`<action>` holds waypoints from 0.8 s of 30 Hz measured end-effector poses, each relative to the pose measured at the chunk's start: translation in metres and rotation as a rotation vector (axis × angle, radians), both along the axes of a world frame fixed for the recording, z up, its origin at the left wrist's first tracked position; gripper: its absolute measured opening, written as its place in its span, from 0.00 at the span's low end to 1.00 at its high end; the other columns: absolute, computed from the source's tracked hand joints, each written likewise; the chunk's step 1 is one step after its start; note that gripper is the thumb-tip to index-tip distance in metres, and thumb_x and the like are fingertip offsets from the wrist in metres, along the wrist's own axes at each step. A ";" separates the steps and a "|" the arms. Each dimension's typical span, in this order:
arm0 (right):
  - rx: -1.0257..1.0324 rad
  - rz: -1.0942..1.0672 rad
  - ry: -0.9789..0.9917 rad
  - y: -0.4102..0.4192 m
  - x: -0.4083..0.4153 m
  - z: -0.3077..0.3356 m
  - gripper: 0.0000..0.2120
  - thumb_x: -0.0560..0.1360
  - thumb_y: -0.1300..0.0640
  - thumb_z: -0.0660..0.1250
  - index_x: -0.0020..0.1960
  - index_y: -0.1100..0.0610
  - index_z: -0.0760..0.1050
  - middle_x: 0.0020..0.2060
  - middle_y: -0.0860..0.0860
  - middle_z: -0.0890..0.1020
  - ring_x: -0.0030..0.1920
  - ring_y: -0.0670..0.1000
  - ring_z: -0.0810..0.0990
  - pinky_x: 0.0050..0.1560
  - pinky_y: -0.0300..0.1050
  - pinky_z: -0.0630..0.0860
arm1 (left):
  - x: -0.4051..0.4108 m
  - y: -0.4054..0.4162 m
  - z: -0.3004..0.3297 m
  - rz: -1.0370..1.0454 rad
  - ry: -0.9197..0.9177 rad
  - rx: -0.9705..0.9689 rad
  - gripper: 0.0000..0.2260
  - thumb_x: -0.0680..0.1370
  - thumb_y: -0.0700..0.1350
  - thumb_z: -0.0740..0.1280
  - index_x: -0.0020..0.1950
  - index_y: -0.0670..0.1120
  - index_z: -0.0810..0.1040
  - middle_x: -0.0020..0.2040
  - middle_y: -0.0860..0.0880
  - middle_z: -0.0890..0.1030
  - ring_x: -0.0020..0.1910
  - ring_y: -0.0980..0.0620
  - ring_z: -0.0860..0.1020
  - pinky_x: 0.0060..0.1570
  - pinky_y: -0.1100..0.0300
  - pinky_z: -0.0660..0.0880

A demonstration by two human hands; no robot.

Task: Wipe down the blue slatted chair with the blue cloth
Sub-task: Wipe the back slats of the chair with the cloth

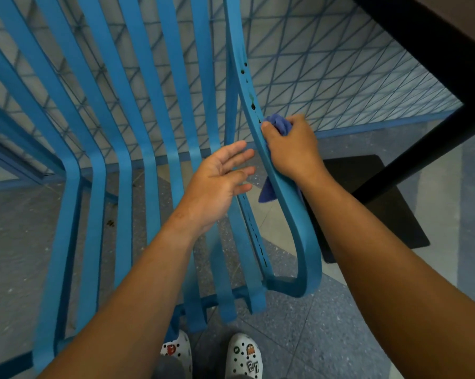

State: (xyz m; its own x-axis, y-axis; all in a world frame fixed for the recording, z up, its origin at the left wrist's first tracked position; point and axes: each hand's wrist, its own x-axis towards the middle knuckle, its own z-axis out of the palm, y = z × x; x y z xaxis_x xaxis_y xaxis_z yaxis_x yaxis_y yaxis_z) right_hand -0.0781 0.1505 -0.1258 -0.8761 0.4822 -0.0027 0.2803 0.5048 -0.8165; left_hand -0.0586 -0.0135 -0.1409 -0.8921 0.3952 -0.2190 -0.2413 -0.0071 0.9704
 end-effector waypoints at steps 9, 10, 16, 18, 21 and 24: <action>0.348 0.331 0.068 0.004 0.077 0.013 0.09 0.84 0.49 0.58 0.52 0.50 0.76 0.52 0.46 0.74 0.48 0.41 0.75 0.49 0.42 0.72 | 0.003 0.004 -0.001 0.070 -0.037 0.049 0.18 0.83 0.36 0.64 0.72 0.47 0.72 0.65 0.51 0.81 0.56 0.51 0.84 0.57 0.51 0.82; 0.395 0.338 0.085 0.005 0.089 0.014 0.07 0.83 0.50 0.61 0.52 0.48 0.77 0.52 0.44 0.74 0.50 0.42 0.75 0.50 0.41 0.72 | 0.003 0.004 0.000 0.074 -0.032 0.050 0.18 0.83 0.36 0.63 0.72 0.47 0.73 0.65 0.51 0.81 0.56 0.51 0.84 0.57 0.51 0.82; 0.340 0.246 0.152 0.001 0.074 0.005 0.09 0.79 0.51 0.68 0.56 0.49 0.84 0.55 0.48 0.79 0.56 0.46 0.78 0.55 0.46 0.76 | 0.003 0.000 0.002 0.114 0.027 0.062 0.16 0.83 0.35 0.62 0.68 0.48 0.76 0.63 0.51 0.82 0.57 0.51 0.84 0.56 0.52 0.81; 0.313 0.226 0.165 -0.001 0.045 0.004 0.08 0.79 0.52 0.68 0.53 0.48 0.85 0.53 0.49 0.80 0.56 0.46 0.78 0.57 0.49 0.77 | 0.002 -0.002 0.003 0.136 0.046 0.055 0.16 0.83 0.34 0.62 0.67 0.49 0.76 0.62 0.51 0.83 0.57 0.51 0.84 0.56 0.53 0.81; 0.388 0.258 0.124 -0.003 0.006 0.008 0.10 0.79 0.53 0.65 0.49 0.48 0.85 0.48 0.47 0.81 0.52 0.45 0.76 0.53 0.51 0.77 | 0.000 -0.005 0.004 0.151 0.068 0.045 0.16 0.83 0.34 0.62 0.68 0.49 0.76 0.63 0.50 0.82 0.58 0.51 0.83 0.56 0.53 0.81; 0.432 0.292 0.077 -0.005 -0.005 0.013 0.10 0.80 0.54 0.64 0.51 0.49 0.85 0.51 0.47 0.78 0.54 0.47 0.76 0.54 0.50 0.77 | 0.000 -0.004 0.005 0.153 0.066 0.048 0.17 0.83 0.34 0.62 0.69 0.48 0.76 0.63 0.50 0.82 0.58 0.51 0.83 0.55 0.54 0.81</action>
